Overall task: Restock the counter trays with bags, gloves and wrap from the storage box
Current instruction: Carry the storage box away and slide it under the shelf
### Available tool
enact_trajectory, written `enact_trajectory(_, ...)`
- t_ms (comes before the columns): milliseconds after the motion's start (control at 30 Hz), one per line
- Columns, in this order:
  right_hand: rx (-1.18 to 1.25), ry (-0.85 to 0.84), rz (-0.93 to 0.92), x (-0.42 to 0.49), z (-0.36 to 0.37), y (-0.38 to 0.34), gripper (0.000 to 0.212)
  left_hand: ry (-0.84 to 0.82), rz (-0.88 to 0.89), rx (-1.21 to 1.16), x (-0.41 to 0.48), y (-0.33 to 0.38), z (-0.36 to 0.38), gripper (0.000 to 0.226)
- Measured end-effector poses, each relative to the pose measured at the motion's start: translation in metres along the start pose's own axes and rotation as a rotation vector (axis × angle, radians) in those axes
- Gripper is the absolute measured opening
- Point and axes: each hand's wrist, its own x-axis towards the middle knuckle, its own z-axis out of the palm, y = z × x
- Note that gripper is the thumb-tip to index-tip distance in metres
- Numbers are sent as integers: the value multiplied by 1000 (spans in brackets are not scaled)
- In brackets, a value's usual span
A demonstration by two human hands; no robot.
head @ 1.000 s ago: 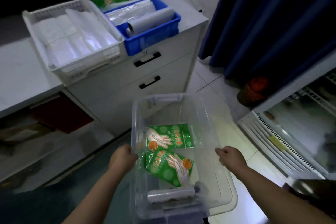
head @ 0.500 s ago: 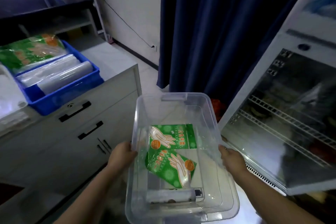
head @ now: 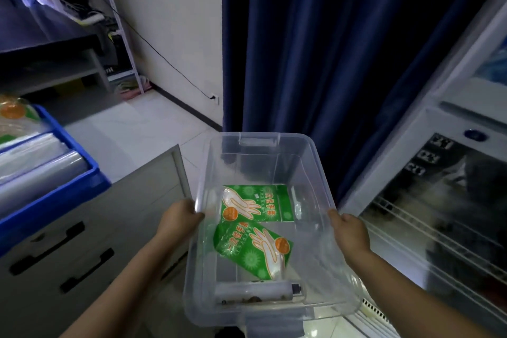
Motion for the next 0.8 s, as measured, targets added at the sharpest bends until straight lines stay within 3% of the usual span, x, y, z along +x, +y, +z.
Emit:
enact_trajectory(433,-75,2,-89,209,83,-170,53,100,-14,10,229,62,-52,18)
enact_trajectory(800,-30,-240,-212,407,186,-307,47,212,-250,-51,398,100,-75,24)
